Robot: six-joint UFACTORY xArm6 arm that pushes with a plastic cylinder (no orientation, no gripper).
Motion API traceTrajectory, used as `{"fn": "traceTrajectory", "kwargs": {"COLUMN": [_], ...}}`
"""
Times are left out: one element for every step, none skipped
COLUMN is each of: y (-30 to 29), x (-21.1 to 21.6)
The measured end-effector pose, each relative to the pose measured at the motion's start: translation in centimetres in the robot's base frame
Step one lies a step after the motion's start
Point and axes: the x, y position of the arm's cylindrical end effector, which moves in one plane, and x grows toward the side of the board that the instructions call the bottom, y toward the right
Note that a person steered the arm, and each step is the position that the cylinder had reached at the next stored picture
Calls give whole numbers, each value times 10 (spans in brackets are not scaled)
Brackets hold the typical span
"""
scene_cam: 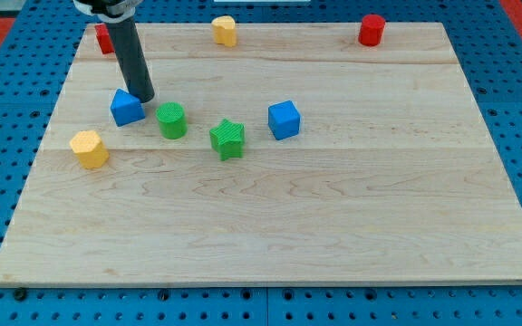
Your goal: Push the blue cube below the red circle
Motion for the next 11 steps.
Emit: {"fn": "traceTrajectory", "kwargs": {"y": [15, -43, -59, -22, -10, -10, 8, 33, 38, 118, 165], "x": [11, 17, 17, 17, 17, 17, 14, 4, 2, -2, -2]}}
